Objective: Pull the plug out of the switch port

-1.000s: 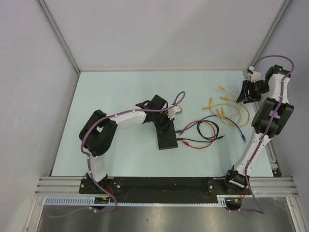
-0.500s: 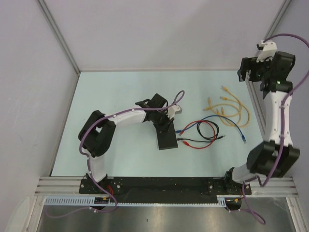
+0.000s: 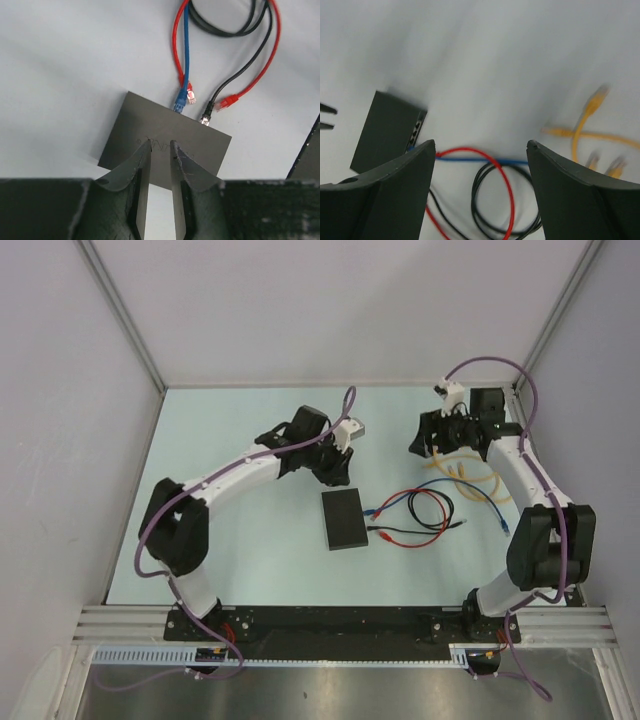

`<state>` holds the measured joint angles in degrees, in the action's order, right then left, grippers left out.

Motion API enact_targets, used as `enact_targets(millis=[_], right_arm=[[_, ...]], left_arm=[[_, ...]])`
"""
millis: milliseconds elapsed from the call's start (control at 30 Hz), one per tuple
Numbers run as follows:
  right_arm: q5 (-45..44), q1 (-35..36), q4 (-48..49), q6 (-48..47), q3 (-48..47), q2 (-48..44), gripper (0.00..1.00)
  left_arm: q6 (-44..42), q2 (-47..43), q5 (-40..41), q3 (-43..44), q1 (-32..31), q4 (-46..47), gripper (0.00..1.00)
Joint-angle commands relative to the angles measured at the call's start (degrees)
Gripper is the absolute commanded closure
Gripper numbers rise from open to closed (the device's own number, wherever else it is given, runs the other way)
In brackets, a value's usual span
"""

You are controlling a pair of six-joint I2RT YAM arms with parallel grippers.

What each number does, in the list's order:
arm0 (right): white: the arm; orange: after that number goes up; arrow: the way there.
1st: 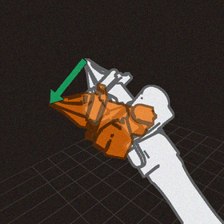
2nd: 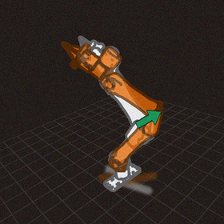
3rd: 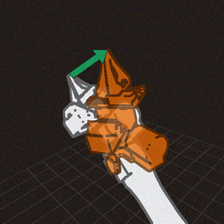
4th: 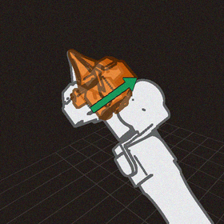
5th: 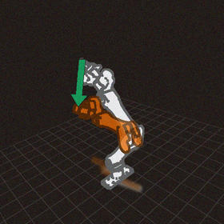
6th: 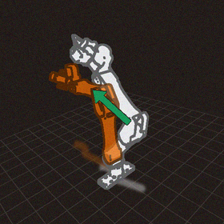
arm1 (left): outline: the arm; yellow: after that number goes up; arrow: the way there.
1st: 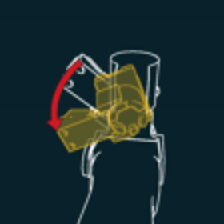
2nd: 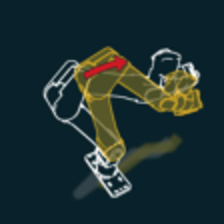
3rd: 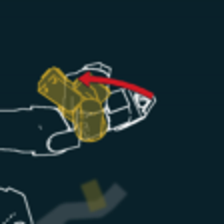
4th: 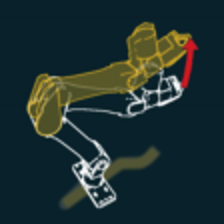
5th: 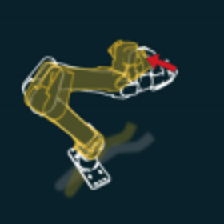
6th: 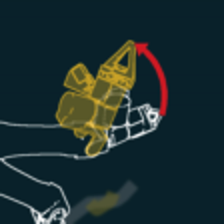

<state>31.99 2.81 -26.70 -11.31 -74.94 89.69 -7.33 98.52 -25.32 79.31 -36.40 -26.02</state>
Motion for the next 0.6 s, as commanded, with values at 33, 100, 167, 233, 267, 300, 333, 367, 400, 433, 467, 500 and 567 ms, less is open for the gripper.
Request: enact_targets(millis=[33, 100, 167, 233, 267, 300, 333, 367, 400, 433, 467, 500, 567], right_arm=[[-2.0, -2.4, -2.9, 3.8, 11.0, -5.0, 0.27], [-2.9, -2.4, -2.4, 4.1, 14.1, -6.1, 0.3], [-3.0, -2.4, -0.6, 3.1, 18.2, -7.7, 0.31], [-4.6, -1.3, 0.8, -1.5, 20.7, -9.3, 0.31], [-5.8, -0.8, 1.6, -3.0, 23.2, -10.0, 0.31], [-6.7, -0.4, 2.0, -4.1, 24.3, -10.5, 0.31], [-8.0, -0.3, 2.7, -5.7, 25.2, -11.3, 0.3], [-8.6, -0.6, 2.9, -6.0, 26.1, -11.6, 0.3], [-9.3, -0.9, 3.1, -6.0, 27.2, -11.7, 0.29], [-9.2, -1.2, 3.4, -5.8, 27.6, -11.9, 0.29], [-9.3, -1.9, 3.5, -5.6, 27.8, -12.2, 0.29], [-9.4, -2.2, 3.8, -5.5, 28.2, -12.3, 0.28], [-9.9, -2.4, 4.7, -5.0, 28.4, -12.1, 0.28]], left_arm=[[5.1, 1.9, 0.5, -3.6, 0.1, 3.3, 0.73], [4.3, 2.4, 0.0, -4.0, -0.3, 3.1, 0.72], [3.2, 2.7, 0.3, -5.3, -0.8, 3.0, 0.72], [1.8, 3.2, 0.6, -8.0, -1.7, 4.0, 0.71], [1.3, 3.5, 0.5, -8.3, -2.1, 4.0, 0.71], [0.7, 4.3, 0.5, -8.6, -2.7, 3.9, 0.71], [0.0, 4.7, 0.7, -9.0, -2.9, 3.9, 0.71], [-0.2, 5.2, 0.7, -9.0, -3.1, 4.0, 0.71], [-0.5, 5.8, 0.7, -8.8, -3.2, 3.8, 0.7], [-1.0, 7.3, 1.0, -7.9, -3.3, 3.3, 0.7], [-1.2, 8.0, 1.2, -7.5, -3.4, 2.6, 0.7], [-1.2, 8.6, 1.5, -7.2, -3.5, 2.5, 0.7], [-1.1, 9.6, 2.6, -6.3, -3.5, 2.1, 0.71]])
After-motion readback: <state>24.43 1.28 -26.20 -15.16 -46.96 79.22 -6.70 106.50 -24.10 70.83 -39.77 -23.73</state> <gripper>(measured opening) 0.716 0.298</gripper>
